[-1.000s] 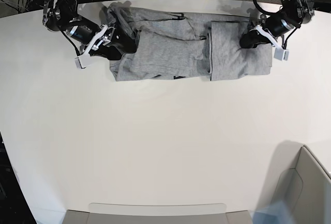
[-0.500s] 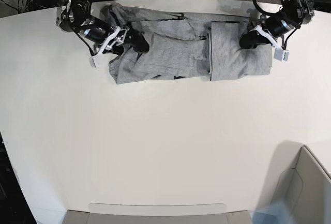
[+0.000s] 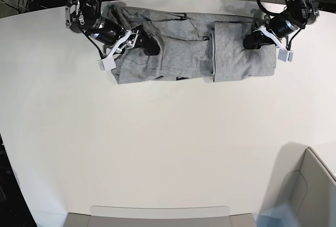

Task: Fold the T-shirt properly
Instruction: 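Grasp the other strip end with the right gripper and fold it inward, then lift the folded bundle with the right gripper and flip it over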

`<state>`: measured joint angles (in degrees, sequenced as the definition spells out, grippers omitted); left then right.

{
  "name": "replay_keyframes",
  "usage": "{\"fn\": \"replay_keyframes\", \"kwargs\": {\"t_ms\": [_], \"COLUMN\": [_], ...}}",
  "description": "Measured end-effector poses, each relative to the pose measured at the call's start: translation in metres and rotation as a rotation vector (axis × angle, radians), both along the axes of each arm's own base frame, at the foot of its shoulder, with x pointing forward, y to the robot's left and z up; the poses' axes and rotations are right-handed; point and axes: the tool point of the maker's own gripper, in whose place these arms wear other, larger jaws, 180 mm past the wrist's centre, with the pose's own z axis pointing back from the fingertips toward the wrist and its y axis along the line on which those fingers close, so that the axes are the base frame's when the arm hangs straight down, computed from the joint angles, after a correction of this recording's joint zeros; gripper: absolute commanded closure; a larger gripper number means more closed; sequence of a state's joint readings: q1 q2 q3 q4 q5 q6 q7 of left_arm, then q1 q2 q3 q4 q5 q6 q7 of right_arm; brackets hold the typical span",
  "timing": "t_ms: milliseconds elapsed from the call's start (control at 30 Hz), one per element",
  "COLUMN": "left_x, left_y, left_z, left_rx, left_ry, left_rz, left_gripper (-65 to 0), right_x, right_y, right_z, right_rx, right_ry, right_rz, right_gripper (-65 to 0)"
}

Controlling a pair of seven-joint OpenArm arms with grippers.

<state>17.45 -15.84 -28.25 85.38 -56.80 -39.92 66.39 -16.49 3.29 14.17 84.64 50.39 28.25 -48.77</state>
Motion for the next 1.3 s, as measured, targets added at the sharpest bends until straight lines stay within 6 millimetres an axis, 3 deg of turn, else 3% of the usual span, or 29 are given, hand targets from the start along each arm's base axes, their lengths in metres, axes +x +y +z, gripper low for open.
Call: {"fn": "replay_keyframes", "kwargs": {"t_ms": [133, 433, 700, 800, 900, 1067, 1300], "left_x": [0.000, 0.000, 0.000, 0.000, -0.001, 0.001, 0.026], "left_y": [0.000, 0.000, 0.000, 0.000, 0.000, -0.003, -0.013], "left_z": [0.000, 0.000, 0.000, 0.000, 0.000, 0.010, 0.061], "left_rx": [0.000, 0.000, 0.000, 0.000, -0.001, 0.048, 0.133], "left_ry": [0.000, 0.000, 0.000, -0.001, 0.004, -0.014, -0.186], "left_rz": [-0.001, 0.000, 0.000, 0.000, -0.004, -0.045, -0.106], "left_gripper": [-11.7, -11.7, -11.7, -11.7, -11.7, -11.7, -11.6], "right_x": [0.001, -0.002, 0.001, 0.006, 0.013, 0.025, 0.056], "right_y": [-0.002, -0.006, -0.010, -0.017, -0.026, -0.046, -0.105], "right_z": [0.000, -0.005, -0.010, -0.022, -0.028, -0.029, -0.021], "right_rx": [-0.001, -0.025, -0.049, -0.165, -0.230, -0.283, -0.433], "right_ry": [-0.002, 0.008, 0.043, 0.042, 0.062, 0.088, 0.073], "right_rz": [-0.002, 0.007, -0.027, -0.006, -0.048, -0.100, -0.178], "right_gripper": [-45.2, -18.9, -17.1, -9.7, 0.0, 0.0, 0.0]}}
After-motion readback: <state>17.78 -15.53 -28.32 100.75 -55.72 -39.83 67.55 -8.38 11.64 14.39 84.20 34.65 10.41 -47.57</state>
